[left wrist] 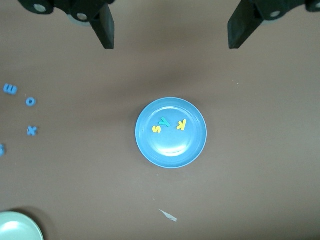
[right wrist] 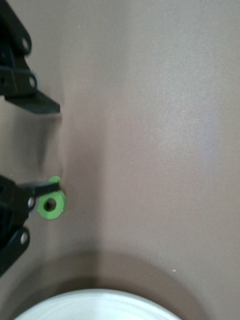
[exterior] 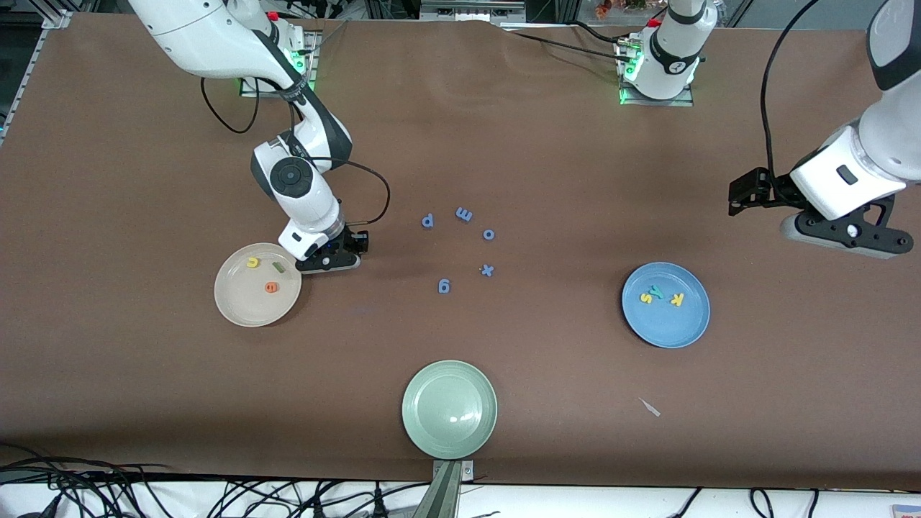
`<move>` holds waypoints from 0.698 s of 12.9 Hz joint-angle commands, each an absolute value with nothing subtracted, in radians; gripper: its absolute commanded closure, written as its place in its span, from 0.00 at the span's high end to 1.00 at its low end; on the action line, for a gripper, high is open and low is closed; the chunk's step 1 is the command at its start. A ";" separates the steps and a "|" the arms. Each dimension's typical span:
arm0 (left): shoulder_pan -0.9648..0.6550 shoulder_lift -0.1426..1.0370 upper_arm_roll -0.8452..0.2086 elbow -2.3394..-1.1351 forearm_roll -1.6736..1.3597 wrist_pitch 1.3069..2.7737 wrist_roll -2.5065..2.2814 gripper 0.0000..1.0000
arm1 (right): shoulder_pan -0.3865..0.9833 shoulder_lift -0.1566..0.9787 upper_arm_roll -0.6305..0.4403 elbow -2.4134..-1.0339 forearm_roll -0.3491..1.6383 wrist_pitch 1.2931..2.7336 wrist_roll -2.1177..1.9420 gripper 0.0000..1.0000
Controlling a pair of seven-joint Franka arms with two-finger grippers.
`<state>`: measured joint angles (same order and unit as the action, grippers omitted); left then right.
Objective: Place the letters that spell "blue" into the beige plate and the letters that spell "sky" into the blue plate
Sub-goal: 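Raise the left gripper away while the right gripper grasps the green b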
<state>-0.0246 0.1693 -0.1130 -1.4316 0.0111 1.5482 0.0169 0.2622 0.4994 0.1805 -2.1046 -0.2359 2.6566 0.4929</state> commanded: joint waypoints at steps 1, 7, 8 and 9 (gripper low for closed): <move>-0.034 -0.030 -0.086 -1.701 -0.017 1.634 -0.009 1.00 | 0.255 0.471 0.164 -2.105 -0.253 2.625 0.463 0.67; -0.028 -0.071 -0.078 -1.743 -0.043 1.626 -0.015 1.00 | 0.252 0.468 0.114 -2.117 -0.244 2.602 0.370 0.67; -0.028 -0.071 -0.078 -1.743 -0.043 1.626 -0.018 1.00 | 0.252 0.469 0.114 -2.117 -0.241 2.603 0.379 0.67; -0.028 -0.069 -0.078 -1.729 -0.044 1.626 -0.020 1.00 | 0.252 0.469 0.114 -2.115 -0.238 2.603 0.383 0.67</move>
<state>-0.0289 -0.0568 -0.0821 -1.7261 -0.0148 1.6125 -0.0135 0.2520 0.4785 0.1104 -2.1068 -0.2401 2.6040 0.3775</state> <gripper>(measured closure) 0.000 0.330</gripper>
